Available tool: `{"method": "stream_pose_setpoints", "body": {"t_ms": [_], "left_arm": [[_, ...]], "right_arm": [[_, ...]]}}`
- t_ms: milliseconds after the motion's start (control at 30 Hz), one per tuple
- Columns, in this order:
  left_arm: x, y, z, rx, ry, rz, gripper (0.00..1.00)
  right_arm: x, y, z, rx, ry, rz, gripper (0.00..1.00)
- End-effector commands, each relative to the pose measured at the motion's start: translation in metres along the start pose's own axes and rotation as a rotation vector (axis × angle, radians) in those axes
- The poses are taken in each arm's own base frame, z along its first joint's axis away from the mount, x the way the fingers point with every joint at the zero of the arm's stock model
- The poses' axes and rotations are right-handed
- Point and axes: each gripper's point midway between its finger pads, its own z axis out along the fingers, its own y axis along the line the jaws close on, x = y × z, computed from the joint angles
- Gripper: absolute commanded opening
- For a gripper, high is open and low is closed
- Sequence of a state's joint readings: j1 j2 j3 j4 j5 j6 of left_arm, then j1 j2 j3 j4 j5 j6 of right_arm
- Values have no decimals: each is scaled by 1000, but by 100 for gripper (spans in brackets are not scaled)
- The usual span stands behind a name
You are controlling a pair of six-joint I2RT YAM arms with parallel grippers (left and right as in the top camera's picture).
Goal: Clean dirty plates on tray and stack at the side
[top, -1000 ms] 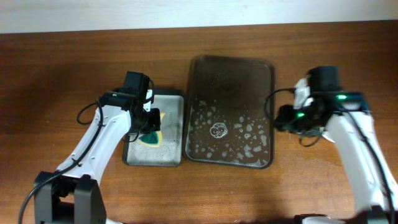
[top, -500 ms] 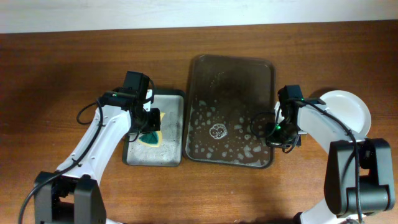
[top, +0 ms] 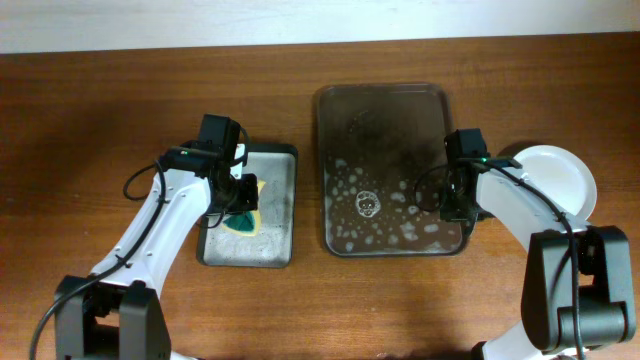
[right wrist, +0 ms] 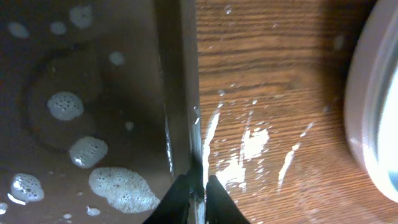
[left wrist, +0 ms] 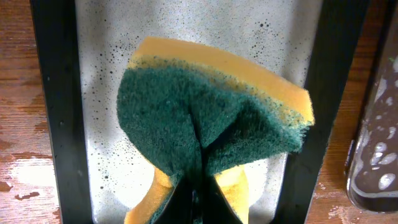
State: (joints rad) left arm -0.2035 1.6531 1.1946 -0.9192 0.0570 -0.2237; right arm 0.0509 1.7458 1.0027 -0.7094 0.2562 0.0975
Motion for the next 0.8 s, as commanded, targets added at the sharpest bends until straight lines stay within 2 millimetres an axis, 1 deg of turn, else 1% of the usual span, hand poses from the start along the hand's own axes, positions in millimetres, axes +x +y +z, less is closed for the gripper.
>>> {"method": "stream_pose_setpoints", "body": {"t_ms": [0,33,67,133,167,200,233,267,300,367,400,433,467,500,533,567,600,633,667,700,767], "left_arm": [[-2,-3,-4,18,-16,9,9],[-3,-3,-4,20,-24,10,12],[-9,-4,-4,23,-46,12,18],[-21,-3,-5,9,-95,13,23],[-23,0,-4,-5,-105,13,29],[-23,0,-1,-5,-96,13,38],[-21,-2,1,3,-87,13,42],[-21,-3,-1,12,-87,23,44],[-24,-7,-6,28,-99,61,46],[-40,-13,-45,51,-163,96,56],[-50,-17,-76,60,-218,103,62],[-57,-21,-102,68,-268,114,67],[-62,-24,-141,78,-337,131,73],[-60,-25,-159,81,-368,143,74],[-53,-25,-179,81,-398,165,75],[-41,-23,-193,81,-409,172,77],[-24,-19,-202,79,-397,171,79],[-4,-15,-209,74,-366,169,80],[10,-12,-211,70,-339,167,87],[23,-9,-213,67,-310,165,100],[36,-7,-214,62,-278,163,100]], "right_arm": [[-7,-25,-17,89,-48,34,32],[-13,-23,-30,54,-82,44,34],[-18,-20,-47,10,-126,55,37],[-26,-13,-92,-104,-237,74,45],[-25,-9,-116,-165,-294,79,51],[-20,-4,-144,-244,-357,77,55],[-14,1,-161,-300,-391,72,59],[-9,3,-170,-328,-406,68,61],[-3,7,-183,-373,-428,61,61],[9,18,-202,-467,-453,39,61],[14,23,-209,-510,-458,29,61],[18,28,-216,-551,-468,17,61],[21,34,-228,-597,-502,-31,61],[23,35,-235,-614,-527,-46,62],[25,34,-246,-623,-562,-51,64],[28,34,-257,-640,-600,-58,68],[31,34,-269,-660,-639,-67,80],[37,33,-282,-675,-685,-75,99],[41,31,-290,-678,-721,-79,99],[44,29,-296,-680,-745,-81,99],[49,27,-304,-679,-780,-84,99]]}}
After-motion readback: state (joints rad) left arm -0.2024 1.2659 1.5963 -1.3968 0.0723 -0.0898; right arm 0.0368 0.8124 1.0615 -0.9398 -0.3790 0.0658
